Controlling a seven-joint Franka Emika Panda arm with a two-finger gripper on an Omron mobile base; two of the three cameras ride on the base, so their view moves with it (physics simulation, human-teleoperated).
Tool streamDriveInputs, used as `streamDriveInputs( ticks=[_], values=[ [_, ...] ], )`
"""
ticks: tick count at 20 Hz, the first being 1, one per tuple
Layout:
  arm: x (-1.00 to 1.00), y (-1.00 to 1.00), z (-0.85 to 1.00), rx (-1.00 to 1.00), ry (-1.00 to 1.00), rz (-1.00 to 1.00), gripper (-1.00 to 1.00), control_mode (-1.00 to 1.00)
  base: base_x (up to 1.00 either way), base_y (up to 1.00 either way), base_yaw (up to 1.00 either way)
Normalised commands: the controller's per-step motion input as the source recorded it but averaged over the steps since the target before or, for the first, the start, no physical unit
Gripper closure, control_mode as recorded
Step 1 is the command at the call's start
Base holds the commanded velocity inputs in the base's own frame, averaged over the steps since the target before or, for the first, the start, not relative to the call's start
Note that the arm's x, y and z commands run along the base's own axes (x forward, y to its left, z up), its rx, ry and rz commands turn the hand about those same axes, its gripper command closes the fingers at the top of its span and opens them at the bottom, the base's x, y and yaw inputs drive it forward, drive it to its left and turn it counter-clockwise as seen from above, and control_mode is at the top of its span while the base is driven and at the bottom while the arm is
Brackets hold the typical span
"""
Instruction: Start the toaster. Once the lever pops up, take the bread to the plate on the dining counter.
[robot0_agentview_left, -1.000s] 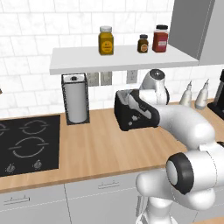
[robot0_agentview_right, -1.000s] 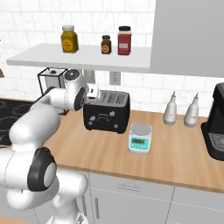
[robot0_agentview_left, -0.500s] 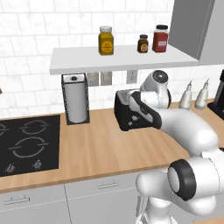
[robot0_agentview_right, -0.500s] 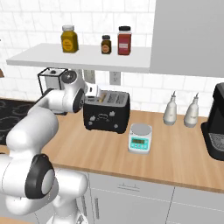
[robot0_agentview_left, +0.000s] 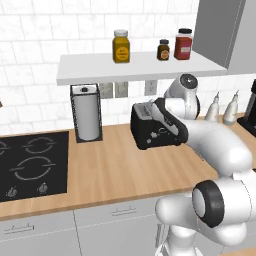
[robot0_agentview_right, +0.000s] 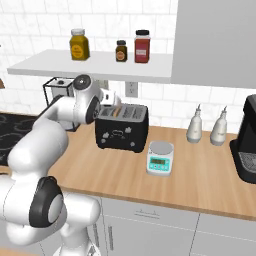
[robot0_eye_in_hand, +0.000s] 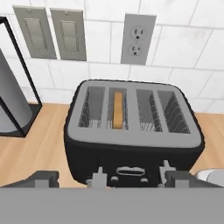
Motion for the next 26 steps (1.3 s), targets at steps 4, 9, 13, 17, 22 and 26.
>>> streamDriveInputs(
  ticks=[4,9,13,17,22,26],
  values=[
    [0.32,0.0,0.0,0.0,-0.06,0.02,-1.0,-1.0,0.0,0.0,0.0],
    [0.07,0.0,-0.07,0.0,-0.08,0.0,-1.0,-1.0,0.0,0.0,0.0],
    [0.0,0.0,-0.04,0.0,-0.03,0.0,-1.0,-1.0,0.0,0.0,0.0],
    [-0.01,0.0,-0.01,0.0,0.0,0.0,-1.0,-1.0,0.0,0.0,0.0],
    [0.0,0.0,0.0,0.0,0.0,0.0,-1.0,-1.0,0.0,0.0,0.0],
    [0.0,0.0,0.0,0.0,0.0,0.0,-1.0,-1.0,0.0,0.0,0.0]
  ],
)
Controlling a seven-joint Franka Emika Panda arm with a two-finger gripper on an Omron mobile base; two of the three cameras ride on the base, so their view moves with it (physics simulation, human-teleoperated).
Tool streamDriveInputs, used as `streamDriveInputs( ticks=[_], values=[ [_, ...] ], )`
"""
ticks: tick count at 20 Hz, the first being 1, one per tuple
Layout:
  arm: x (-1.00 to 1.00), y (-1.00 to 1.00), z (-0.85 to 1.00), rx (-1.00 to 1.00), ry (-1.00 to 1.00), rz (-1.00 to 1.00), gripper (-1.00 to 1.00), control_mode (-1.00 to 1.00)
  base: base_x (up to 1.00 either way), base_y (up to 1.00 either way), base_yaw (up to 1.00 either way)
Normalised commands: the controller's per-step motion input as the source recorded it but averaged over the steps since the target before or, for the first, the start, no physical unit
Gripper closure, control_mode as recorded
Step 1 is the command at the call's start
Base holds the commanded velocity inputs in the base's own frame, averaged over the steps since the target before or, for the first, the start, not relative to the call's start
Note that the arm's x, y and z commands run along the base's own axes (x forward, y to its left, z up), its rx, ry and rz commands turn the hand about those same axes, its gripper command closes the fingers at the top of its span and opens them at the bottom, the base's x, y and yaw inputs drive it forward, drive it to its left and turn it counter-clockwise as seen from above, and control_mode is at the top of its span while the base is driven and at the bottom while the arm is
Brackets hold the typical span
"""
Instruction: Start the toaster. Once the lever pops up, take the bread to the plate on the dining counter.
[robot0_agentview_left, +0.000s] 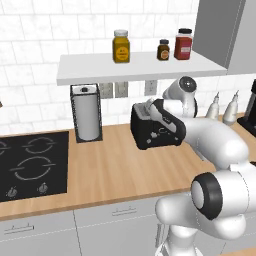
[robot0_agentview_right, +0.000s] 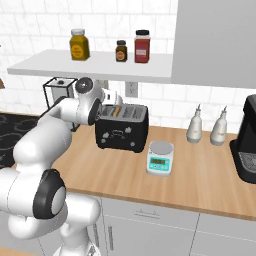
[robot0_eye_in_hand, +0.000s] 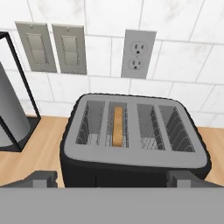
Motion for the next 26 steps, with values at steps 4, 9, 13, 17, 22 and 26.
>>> streamDriveInputs(
  ticks=[4,9,13,17,22,26],
  values=[
    [0.0,0.0,0.0,0.0,0.0,0.0,-1.0,-1.0,0.0,0.0,0.0],
    [0.0,0.0,0.0,0.0,0.0,0.0,-1.0,-1.0,0.0,0.0,0.0],
    [0.0,0.0,0.0,0.0,0.0,0.0,-1.0,-1.0,0.0,0.0,0.0],
    [0.0,0.0,0.0,0.0,0.0,0.0,-1.0,-1.0,0.0,0.0,0.0],
    [0.0,0.0,0.0,0.0,0.0,0.0,-1.0,-1.0,0.0,0.0,0.0],
    [0.0,0.0,0.0,0.0,0.0,0.0,-1.0,-1.0,0.0,0.0,0.0]
  ],
)
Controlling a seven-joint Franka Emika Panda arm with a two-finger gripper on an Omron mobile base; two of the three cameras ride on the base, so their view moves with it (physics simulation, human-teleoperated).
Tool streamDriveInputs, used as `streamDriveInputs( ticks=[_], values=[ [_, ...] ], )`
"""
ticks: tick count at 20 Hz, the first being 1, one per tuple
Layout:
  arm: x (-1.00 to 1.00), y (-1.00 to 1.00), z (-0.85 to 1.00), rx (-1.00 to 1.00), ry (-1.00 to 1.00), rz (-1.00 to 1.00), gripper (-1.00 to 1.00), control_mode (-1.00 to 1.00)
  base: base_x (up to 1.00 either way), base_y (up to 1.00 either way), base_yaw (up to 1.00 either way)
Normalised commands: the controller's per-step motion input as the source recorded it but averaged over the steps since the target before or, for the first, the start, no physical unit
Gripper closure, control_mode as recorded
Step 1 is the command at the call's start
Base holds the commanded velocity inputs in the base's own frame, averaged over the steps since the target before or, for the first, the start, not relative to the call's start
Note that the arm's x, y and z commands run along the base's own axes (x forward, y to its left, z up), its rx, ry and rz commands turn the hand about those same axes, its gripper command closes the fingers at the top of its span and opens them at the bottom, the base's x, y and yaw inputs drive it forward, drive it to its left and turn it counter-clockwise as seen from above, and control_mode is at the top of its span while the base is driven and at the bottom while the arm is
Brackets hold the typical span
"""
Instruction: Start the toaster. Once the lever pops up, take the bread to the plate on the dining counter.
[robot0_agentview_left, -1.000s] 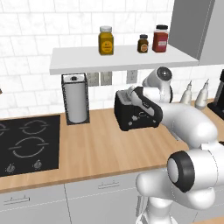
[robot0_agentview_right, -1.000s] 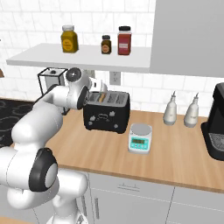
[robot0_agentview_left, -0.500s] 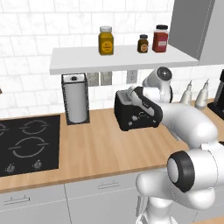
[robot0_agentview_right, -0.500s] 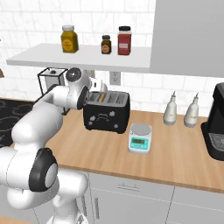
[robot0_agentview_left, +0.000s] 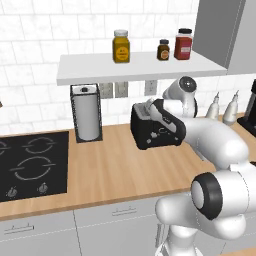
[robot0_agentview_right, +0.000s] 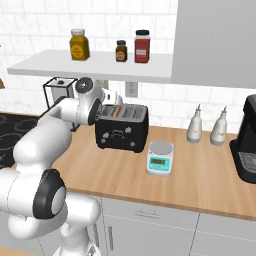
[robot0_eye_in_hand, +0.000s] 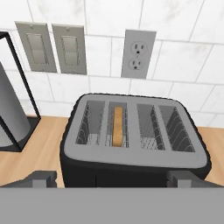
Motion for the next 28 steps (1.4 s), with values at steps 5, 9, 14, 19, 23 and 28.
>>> streamDriveInputs(
  ticks=[5,9,14,19,23,28],
  values=[
    [0.0,0.0,0.0,0.0,0.0,0.0,-1.0,-1.0,0.0,0.0,0.0],
    [0.0,0.0,0.0,0.0,0.0,0.0,-1.0,-1.0,0.0,0.0,0.0],
    [0.0,0.0,0.0,0.0,0.0,0.0,-1.0,-1.0,0.0,0.0,0.0],
    [0.0,0.0,0.0,0.0,0.0,0.0,-1.0,-1.0,0.0,0.0,0.0],
    [0.0,0.0,0.0,0.0,0.0,0.0,-1.0,-1.0,0.0,0.0,0.0],
    [0.0,0.0,0.0,0.0,0.0,0.0,-1.0,-1.0,0.0,0.0,0.0]
  ],
)
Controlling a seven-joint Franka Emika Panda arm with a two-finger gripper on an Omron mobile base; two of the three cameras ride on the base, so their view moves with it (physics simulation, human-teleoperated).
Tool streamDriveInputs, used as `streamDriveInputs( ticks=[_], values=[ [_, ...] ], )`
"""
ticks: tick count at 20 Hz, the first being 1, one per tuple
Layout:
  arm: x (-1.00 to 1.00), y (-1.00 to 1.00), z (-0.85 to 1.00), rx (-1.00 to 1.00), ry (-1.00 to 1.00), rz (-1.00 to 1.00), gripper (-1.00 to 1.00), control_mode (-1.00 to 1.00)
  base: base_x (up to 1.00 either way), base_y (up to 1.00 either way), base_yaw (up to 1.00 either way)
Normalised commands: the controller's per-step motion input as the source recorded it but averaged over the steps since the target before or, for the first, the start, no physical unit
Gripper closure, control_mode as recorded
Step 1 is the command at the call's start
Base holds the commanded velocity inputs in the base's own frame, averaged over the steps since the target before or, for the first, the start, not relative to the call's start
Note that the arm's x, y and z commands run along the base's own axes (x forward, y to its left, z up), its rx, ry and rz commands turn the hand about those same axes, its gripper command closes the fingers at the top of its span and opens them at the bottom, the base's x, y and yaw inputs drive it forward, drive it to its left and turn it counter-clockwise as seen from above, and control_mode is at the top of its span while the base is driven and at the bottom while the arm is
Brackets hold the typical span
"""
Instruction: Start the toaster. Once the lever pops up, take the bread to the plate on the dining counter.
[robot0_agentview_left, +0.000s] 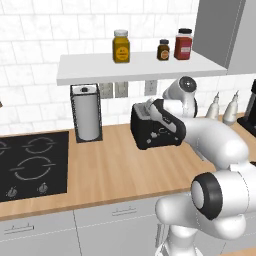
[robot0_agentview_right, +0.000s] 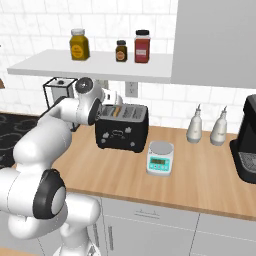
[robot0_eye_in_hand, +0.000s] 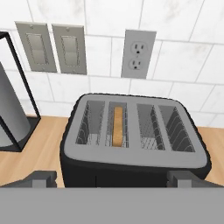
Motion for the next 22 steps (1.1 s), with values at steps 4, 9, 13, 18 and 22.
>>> streamDriveInputs(
  ticks=[4,9,13,18,22],
  values=[
    [0.0,0.0,0.0,0.0,0.0,0.0,-1.0,-1.0,0.0,0.0,0.0],
    [0.0,0.0,0.0,0.0,0.0,0.0,-1.0,-1.0,0.0,0.0,0.0],
    [0.0,0.0,0.0,0.0,0.0,0.0,-1.0,-1.0,0.0,0.0,0.0],
    [0.0,0.0,0.0,0.0,0.0,0.0,-1.0,-1.0,0.0,0.0,0.0],
    [0.0,0.0,0.0,0.0,0.0,0.0,-1.0,-1.0,0.0,0.0,0.0]
  ],
)
